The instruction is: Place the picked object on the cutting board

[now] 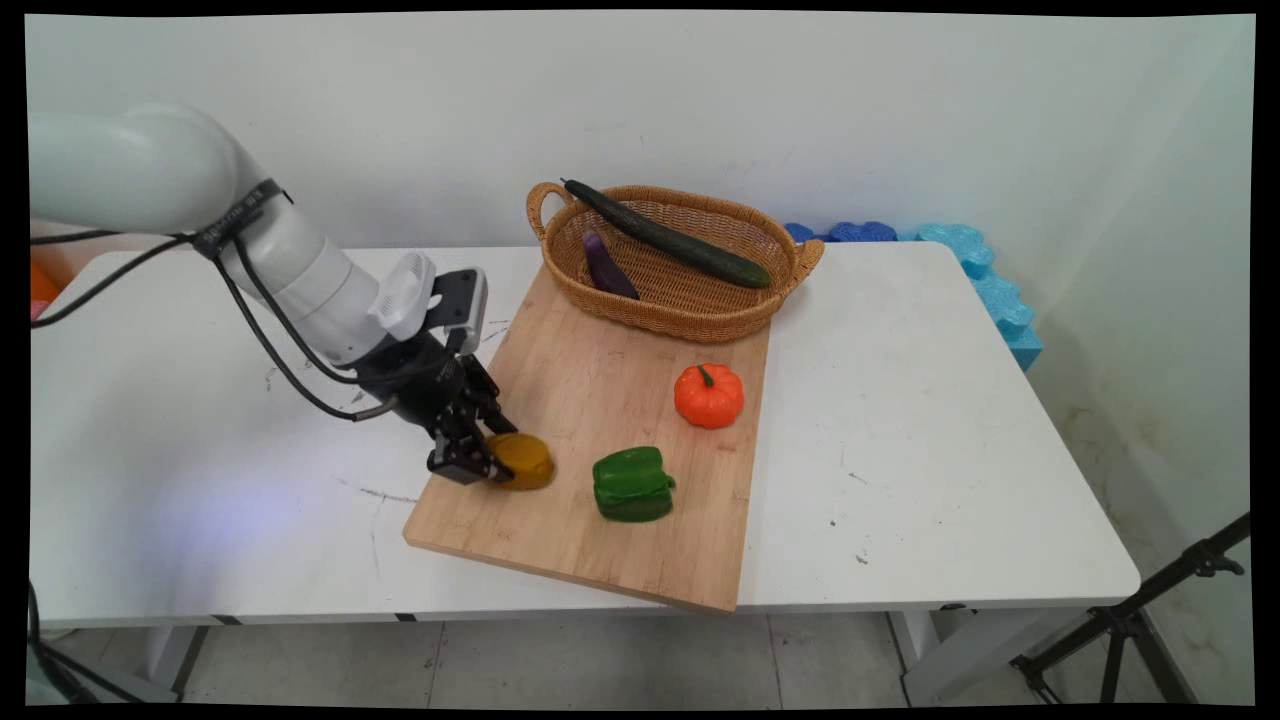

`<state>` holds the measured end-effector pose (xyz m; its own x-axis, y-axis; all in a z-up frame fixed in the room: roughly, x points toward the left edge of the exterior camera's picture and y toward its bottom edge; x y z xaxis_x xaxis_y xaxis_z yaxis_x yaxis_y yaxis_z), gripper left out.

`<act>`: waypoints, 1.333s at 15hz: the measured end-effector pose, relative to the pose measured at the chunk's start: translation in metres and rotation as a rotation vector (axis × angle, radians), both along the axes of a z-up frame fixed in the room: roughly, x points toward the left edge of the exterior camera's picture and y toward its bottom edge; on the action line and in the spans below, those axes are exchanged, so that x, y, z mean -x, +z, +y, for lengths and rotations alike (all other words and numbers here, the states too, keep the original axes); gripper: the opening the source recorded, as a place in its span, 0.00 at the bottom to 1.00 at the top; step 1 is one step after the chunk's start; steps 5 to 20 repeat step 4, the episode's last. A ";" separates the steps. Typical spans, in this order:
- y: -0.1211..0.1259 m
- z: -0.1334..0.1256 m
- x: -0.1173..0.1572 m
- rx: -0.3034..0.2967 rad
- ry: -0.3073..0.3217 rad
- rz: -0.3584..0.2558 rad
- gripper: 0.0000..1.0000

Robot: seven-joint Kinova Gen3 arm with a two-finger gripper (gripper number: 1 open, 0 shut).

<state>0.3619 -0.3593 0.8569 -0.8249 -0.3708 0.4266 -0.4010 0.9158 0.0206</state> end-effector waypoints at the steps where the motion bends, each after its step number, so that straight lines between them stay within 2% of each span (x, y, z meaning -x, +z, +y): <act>1: -0.004 0.000 0.000 -0.003 -0.002 0.000 1.00; 4: -0.010 0.000 0.000 -0.005 -0.007 0.001 1.00; 20: -0.010 0.000 0.000 -0.005 -0.007 0.001 1.00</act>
